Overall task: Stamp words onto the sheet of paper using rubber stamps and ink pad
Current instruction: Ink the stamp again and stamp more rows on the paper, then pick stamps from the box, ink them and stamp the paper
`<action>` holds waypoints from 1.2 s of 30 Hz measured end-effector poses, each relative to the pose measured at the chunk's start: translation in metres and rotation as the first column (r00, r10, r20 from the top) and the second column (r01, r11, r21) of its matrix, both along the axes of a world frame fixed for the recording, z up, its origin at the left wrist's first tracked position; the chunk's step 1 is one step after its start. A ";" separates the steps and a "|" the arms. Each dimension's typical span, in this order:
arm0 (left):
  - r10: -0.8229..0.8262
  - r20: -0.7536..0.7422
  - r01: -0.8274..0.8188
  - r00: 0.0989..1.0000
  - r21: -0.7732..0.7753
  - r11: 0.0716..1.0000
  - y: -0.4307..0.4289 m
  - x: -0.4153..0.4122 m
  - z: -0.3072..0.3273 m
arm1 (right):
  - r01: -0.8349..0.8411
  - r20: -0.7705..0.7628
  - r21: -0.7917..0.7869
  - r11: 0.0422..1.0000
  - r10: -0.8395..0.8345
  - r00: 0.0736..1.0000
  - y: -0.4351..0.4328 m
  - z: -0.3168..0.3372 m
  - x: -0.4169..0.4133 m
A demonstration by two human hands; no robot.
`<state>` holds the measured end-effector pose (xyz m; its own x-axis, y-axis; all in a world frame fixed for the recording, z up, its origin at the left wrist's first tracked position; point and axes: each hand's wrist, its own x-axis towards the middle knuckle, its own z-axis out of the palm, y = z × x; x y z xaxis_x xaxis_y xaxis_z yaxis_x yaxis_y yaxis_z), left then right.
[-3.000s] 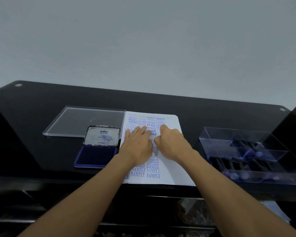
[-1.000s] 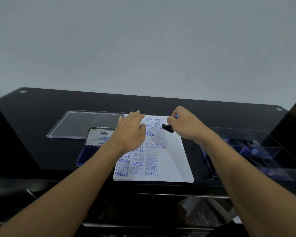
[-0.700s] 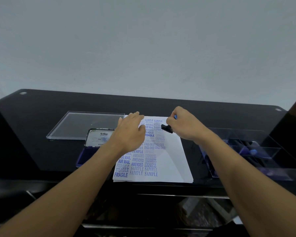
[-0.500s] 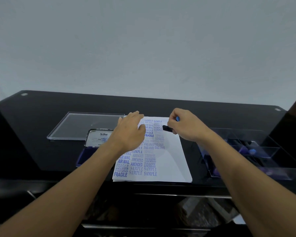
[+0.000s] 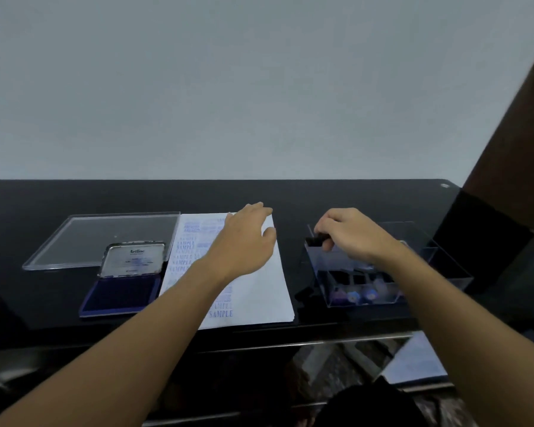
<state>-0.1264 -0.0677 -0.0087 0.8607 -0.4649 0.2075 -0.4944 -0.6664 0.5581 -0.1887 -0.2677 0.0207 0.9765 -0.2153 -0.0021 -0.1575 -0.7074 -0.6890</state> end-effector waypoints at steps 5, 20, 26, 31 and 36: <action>-0.096 0.023 0.096 0.995 -0.027 0.995 -0.050 -0.014 0.006 | 0.112 -0.002 0.010 0.994 -0.112 0.994 -0.054 -0.002 -0.019; -0.217 -0.005 0.217 0.976 0.031 0.976 -0.133 -0.020 -0.006 | 0.197 0.047 -0.258 0.946 -0.191 0.980 -0.148 -0.006 -0.036; -0.198 0.035 0.191 0.980 0.154 0.969 -0.149 -0.013 -0.029 | 0.325 0.017 -0.304 0.896 -0.336 0.942 -0.161 -0.030 -0.024; -0.177 0.106 0.155 0.978 0.193 0.969 -0.153 -0.012 -0.040 | 0.308 -0.008 -0.310 0.899 -0.326 0.945 -0.164 -0.039 -0.018; -0.131 0.097 0.113 0.987 0.170 0.979 -0.152 -0.013 -0.040 | 0.300 -0.023 -0.340 0.891 -0.327 0.945 -0.167 -0.039 -0.014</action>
